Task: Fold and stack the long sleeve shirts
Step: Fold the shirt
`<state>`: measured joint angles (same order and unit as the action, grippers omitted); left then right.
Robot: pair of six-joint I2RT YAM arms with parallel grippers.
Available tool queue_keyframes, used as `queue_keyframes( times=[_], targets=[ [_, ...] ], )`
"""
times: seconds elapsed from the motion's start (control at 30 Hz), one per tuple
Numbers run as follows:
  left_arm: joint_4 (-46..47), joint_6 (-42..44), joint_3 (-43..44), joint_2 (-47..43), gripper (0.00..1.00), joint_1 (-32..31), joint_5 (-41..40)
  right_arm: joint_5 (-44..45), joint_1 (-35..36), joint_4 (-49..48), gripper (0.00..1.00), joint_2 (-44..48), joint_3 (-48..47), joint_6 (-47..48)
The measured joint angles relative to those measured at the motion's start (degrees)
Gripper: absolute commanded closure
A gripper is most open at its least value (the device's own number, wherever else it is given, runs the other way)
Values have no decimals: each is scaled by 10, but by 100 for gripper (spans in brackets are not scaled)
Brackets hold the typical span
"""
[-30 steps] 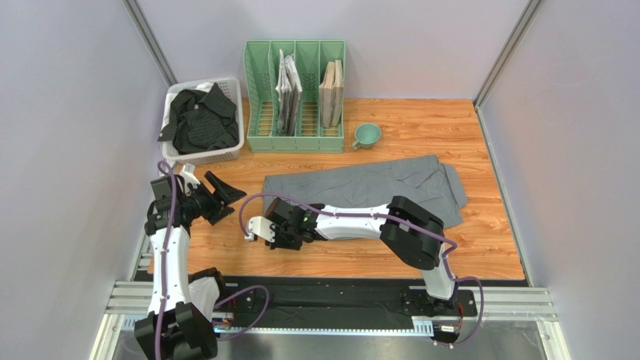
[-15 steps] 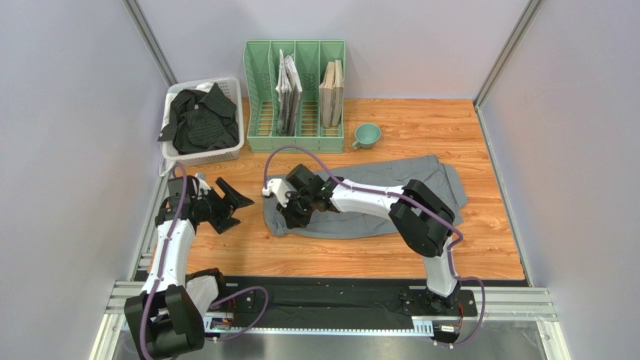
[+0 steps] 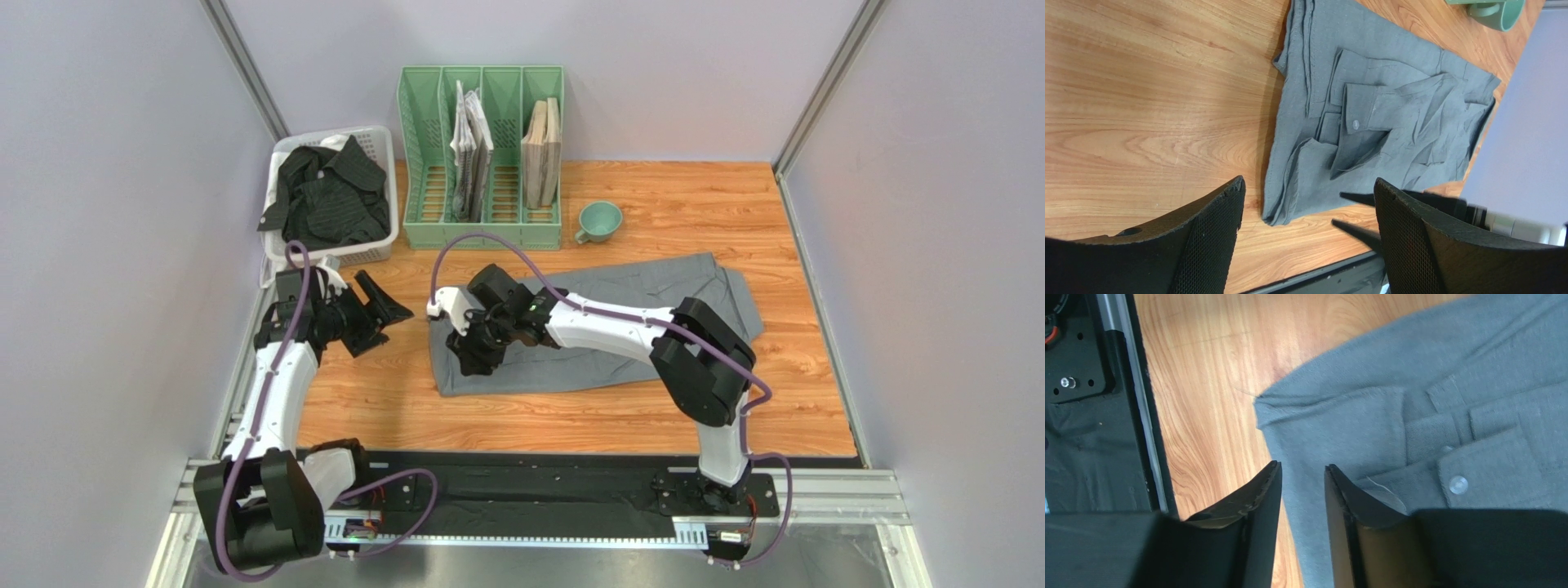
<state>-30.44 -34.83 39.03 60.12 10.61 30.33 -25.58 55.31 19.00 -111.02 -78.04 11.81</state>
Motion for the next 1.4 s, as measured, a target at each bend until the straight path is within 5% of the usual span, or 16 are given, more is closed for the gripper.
queue_keyframes(
  times=[0.07, 0.5, 0.6, 0.63, 0.8, 1.03, 1.2, 1.4],
  targets=[
    [-1, -2, 0, -5, 18, 0, 0, 23, 21, -1, 54, 7, 1, 17],
    [-18, -25, -17, -27, 17, 0, -2, 162, 94, -14, 59, -37, 16, 95],
    [-20, -29, -27, -33, 17, 0, -3, 173, 94, -26, 85, -45, 14, 102],
    [-20, -31, -30, -34, 17, 0, -3, 175, 94, -29, 100, -47, 13, 105],
    [-22, -38, -38, -34, 16, -2, -5, 179, 90, -34, 100, -51, 9, 110],
    [-13, -54, -60, -35, 1, -27, -3, 53, 14, -4, 100, -50, -23, 28],
    [35, -96, -71, -10, 1, -65, 1, -46, -56, -11, 100, -50, -30, -56],
    [97, -101, -64, 11, 29, -128, -8, -142, -94, -40, 100, -61, -30, -156]
  ],
)
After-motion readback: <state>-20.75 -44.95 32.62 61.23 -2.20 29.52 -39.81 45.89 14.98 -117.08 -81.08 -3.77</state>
